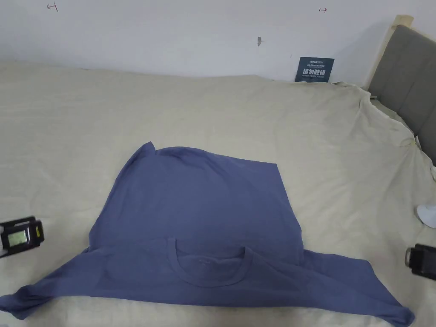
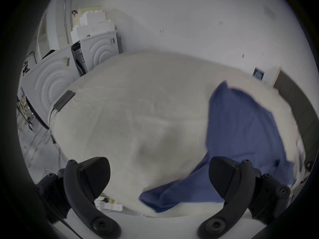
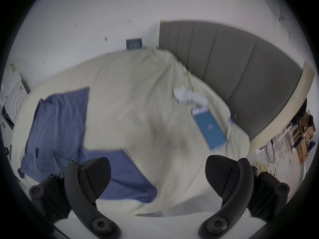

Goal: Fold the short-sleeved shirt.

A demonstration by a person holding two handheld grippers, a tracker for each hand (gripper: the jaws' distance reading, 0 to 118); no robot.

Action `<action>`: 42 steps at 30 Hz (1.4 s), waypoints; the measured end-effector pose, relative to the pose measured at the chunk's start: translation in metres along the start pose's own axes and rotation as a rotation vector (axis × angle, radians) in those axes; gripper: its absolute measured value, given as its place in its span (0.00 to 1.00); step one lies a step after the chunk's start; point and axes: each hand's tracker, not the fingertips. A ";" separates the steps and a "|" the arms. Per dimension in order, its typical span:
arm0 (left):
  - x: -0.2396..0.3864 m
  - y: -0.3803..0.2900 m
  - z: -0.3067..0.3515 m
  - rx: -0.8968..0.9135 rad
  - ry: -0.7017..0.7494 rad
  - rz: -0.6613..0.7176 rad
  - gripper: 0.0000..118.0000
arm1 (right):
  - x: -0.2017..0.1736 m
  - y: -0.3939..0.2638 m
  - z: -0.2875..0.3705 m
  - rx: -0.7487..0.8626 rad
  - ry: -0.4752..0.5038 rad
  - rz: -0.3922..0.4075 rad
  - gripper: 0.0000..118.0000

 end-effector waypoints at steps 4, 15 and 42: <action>0.032 0.016 0.023 0.170 -0.061 -0.030 0.99 | -0.021 0.025 0.036 0.208 0.069 0.036 0.95; 0.106 -0.024 0.062 0.463 -0.130 -0.160 0.62 | -0.098 -0.011 0.087 0.471 0.218 0.055 0.94; 0.126 -0.047 0.052 0.434 -0.263 -0.145 0.00 | -0.132 -0.024 0.093 0.498 0.296 0.035 0.00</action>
